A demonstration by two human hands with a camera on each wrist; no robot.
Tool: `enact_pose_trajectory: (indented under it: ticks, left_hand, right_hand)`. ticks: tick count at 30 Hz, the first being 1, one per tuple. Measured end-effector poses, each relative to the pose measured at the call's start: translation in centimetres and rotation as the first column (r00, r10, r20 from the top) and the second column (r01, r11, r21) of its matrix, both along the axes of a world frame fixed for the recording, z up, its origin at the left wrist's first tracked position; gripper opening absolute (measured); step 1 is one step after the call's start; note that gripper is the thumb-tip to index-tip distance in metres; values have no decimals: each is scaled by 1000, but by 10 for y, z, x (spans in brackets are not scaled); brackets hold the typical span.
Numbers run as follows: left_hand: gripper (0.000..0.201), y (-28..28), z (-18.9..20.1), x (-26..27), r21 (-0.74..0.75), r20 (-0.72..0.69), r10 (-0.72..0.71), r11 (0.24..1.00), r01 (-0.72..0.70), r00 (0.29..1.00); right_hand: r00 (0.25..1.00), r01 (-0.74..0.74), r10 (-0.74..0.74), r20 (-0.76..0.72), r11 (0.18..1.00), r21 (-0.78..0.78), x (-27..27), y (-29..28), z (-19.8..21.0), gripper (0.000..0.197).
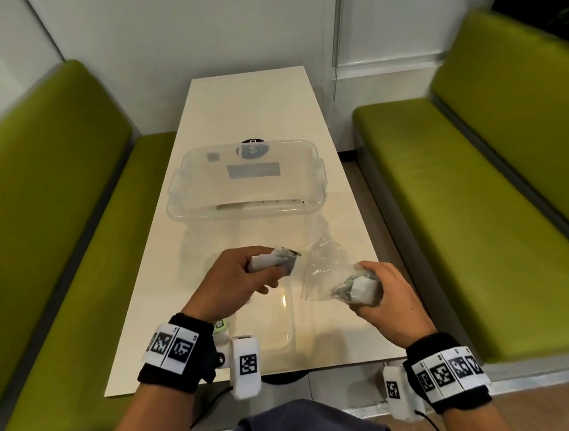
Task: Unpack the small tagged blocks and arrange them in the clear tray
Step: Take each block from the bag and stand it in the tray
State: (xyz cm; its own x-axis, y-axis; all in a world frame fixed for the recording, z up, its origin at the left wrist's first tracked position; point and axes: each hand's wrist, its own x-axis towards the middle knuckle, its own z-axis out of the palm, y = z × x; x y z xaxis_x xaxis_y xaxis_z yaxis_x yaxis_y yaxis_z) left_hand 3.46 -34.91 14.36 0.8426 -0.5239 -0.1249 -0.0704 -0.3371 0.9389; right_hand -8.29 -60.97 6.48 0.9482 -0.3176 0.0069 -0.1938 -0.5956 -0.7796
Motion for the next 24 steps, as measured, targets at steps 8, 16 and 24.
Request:
enact_pose_trajectory:
  ticks: [8,16,24]
  left_hand:
    - [12,20,-17,3,58,-38,44,997,-42,998]
    - [19,36,-15,10,64,-30,-31,997,33,999]
    - [27,45,-15,19,37,100,-92,995,88,991]
  right_hand:
    - [882,64,-160,-444,973,-223,22,8,-41,66]
    - [808,-2,-146,-571,968,-250,43,35,-31,87]
    - [960,82,53,-276,886,456,61,89,64,64]
